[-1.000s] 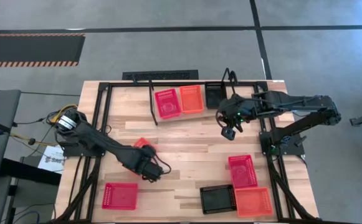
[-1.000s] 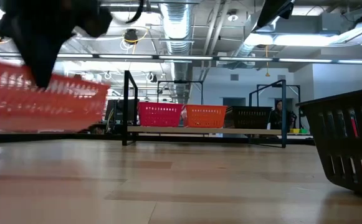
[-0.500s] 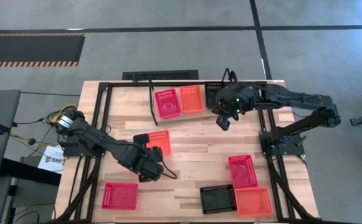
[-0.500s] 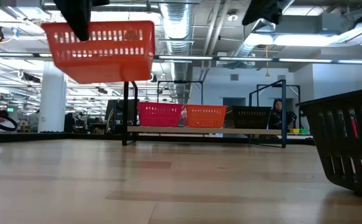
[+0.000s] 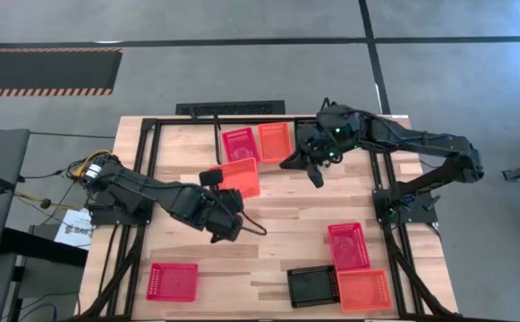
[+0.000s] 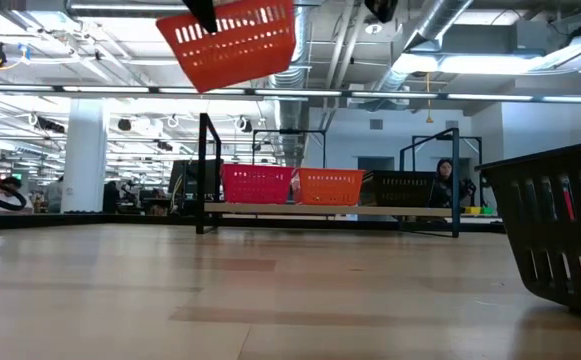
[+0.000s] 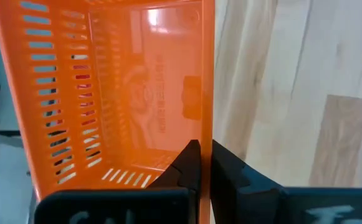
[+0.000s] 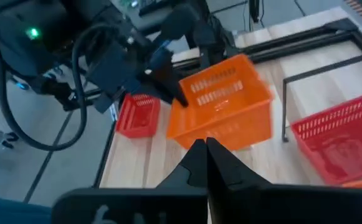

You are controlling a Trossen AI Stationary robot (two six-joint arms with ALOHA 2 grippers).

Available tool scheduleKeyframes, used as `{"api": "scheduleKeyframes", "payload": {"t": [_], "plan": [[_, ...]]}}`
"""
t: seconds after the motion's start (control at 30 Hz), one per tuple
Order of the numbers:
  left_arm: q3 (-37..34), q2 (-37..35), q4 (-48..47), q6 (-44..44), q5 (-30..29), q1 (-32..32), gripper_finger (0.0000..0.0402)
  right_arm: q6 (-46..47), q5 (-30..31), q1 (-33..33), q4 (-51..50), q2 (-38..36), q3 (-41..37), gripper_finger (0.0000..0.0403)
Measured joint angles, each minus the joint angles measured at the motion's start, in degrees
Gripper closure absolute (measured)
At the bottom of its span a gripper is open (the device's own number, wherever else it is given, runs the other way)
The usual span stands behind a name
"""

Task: Stack baskets on shelf by color
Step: Stack the left orange bin into the orange bin on the shelf

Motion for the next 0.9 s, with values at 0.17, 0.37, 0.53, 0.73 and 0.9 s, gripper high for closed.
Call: {"api": "scheduleKeyframes", "payload": {"t": [0.17,0.37,0.53,0.73,0.9], "plan": [[-0.13,0.0,2.4,4.25,2.73,1.57,0.0401,-3.47,0.86,0.02,-1.97,2.32,-0.11,0.037],[-0.13,0.18,7.49,8.2,5.52,1.6,0.0401,-8.08,2.24,-0.63,-3.11,5.09,1.09,0.0323],[-0.19,1.03,12.9,11.83,7.86,1.18,0.0401,-13.11,2.25,-2.53,-12.6,9.45,8.2,0.031],[-0.24,3.83,15.37,14.42,12.99,1.59,0.0401,-17.54,2.03,-3.51,-28.42,18.14,23.42,0.031],[-0.11,5.07,16.49,14.12,13.32,1.79,0.0401,-21.85,0.55,-3.06,-46.0,27.71,34.93,0.031]]}}
